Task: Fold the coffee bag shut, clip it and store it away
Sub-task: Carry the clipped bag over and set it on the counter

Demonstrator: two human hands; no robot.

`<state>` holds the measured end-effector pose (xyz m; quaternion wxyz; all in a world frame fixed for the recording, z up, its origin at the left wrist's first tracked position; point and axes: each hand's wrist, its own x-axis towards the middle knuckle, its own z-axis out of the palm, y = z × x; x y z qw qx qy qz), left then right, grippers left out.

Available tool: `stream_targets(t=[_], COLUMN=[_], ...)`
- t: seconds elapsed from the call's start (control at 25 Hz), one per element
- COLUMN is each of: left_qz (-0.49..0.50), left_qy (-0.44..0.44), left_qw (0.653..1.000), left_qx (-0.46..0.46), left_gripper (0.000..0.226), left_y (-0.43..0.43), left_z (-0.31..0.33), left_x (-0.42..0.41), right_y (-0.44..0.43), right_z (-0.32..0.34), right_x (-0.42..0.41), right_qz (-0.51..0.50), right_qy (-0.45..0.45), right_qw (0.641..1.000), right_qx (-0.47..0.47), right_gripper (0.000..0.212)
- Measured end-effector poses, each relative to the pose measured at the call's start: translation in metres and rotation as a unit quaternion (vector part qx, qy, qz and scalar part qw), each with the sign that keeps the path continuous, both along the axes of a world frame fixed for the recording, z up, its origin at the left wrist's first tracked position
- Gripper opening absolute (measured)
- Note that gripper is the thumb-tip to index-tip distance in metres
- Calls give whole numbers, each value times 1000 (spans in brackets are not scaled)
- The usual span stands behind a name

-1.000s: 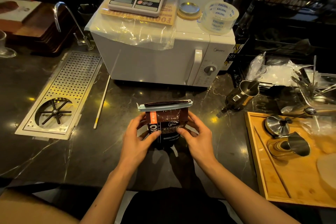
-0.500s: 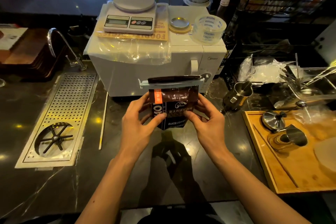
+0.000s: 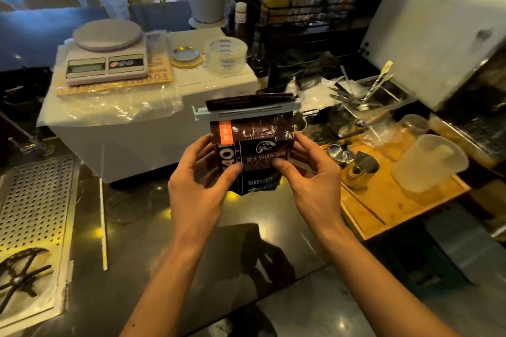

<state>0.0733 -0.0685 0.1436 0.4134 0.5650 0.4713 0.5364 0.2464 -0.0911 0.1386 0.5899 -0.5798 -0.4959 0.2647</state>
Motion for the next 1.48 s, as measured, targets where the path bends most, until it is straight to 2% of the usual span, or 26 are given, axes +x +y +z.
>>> stream_targets(t=[0.36,0.64,0.84,1.08,1.32,1.48], left_qz=[-103,-249,-336,-463,-564,-596], left_qy=[9,22,18,17,15,5], left_qw=[994,967,940,884,824,802], left_qx=[44,58,53,58,61,43], left_gripper=[58,54,54,51,56,56], left_y=[-87,-167,-210,-240,-240,-213], left_z=[21,23,20,18,16,16], left_x=[121,224,288,351,412,443], right_y=[-123,-242,-315,-370,-382,-358], right_z=[18,11,10,10,15,19], right_x=[110,189,227,251,273,287], right_qz=[-122,-245,-358,-482,-591,-624], right_qy=[1,37,27,31,8,-1], right_qw=[992,968,932,874,806,779], right_qx=[37,49,49,45,46,50], right_gripper=[52,54,52,53,53,50])
